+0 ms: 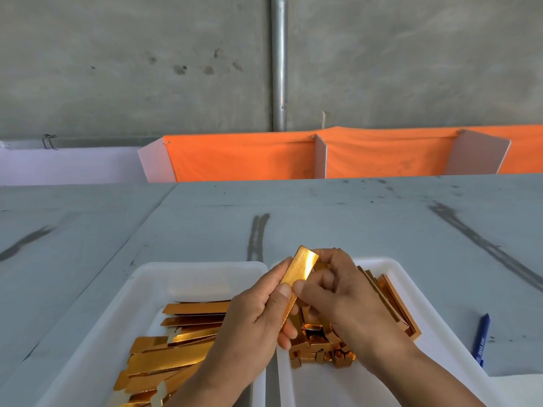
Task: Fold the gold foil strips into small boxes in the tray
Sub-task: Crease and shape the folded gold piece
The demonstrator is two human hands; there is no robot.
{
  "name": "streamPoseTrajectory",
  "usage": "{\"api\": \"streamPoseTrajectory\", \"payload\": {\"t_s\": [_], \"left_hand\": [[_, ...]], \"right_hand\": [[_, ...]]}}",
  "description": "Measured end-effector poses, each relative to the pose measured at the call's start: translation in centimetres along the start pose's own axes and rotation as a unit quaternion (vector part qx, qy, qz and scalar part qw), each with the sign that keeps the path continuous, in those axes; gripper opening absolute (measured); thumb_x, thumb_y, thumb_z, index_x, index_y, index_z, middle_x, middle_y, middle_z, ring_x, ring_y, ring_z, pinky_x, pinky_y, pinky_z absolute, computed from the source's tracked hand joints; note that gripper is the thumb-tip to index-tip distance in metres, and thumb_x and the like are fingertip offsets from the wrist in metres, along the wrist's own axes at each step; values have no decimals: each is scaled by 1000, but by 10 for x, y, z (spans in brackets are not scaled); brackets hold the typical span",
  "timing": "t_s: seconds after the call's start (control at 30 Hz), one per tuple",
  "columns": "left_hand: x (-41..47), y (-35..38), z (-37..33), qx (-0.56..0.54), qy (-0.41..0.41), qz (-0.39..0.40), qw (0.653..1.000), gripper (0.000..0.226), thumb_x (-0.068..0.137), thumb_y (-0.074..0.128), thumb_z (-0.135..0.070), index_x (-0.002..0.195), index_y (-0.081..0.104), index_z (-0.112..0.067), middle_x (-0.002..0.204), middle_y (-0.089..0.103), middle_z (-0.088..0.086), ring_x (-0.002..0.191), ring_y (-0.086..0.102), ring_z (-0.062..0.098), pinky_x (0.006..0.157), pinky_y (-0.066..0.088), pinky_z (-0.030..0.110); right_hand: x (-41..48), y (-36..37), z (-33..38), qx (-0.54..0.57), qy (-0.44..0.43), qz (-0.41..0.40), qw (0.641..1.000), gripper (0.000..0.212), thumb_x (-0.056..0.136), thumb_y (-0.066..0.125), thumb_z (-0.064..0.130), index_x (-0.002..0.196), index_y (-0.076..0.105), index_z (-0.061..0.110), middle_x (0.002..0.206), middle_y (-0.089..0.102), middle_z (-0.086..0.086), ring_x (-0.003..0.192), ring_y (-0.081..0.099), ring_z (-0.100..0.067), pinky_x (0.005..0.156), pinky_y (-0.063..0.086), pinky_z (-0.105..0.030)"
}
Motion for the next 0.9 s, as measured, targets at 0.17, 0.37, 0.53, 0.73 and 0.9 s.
{"api": "streamPoseTrajectory", "payload": {"t_s": [0.17,0.37,0.53,0.73,0.9], "left_hand": [[1,-27,4,42,-4,-70,997,48,82,37,-62,127,50,-49,101,63,-18,92,60,-7,75,50,11],[3,-76,19,272,-79,-189,940,32,99,45,-24,128,52,-36,122,56,-9,104,51,6,93,44,24],[0,-90,63,406,-205,-104,884,40,98,43,-22,137,44,-30,129,42,0,113,49,18,94,46,30],[-6,-80,85,430,-257,3,865,33,91,53,-24,124,54,-28,115,53,-7,102,49,12,88,44,25],[-20,-60,86,402,-299,109,858,39,72,72,-42,103,50,-31,98,51,-13,89,51,7,68,43,22]], "right_hand": [[-1,-40,12,-26,-18,-115,993,38,99,53,15,127,57,40,78,64,7,70,67,-11,70,57,-31],[-7,-127,36,-322,-23,-319,891,37,100,47,34,136,45,28,86,56,15,76,63,-18,69,54,-41],[1,-129,19,-525,49,-297,796,15,101,48,33,109,54,22,92,55,1,78,55,-23,64,50,-34],[5,-109,10,-545,44,-246,800,28,96,56,30,123,61,24,115,56,-4,103,55,-24,71,43,-31],[-8,-57,49,-458,-174,-205,847,16,95,58,24,101,72,22,93,61,5,73,60,-14,65,52,-34]]}}
Point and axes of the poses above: each hand's wrist, its own x-axis towards the middle knuckle, its own y-axis out of the palm, z = x × y, the point moved 10 cm from there along x, towards the middle knuckle
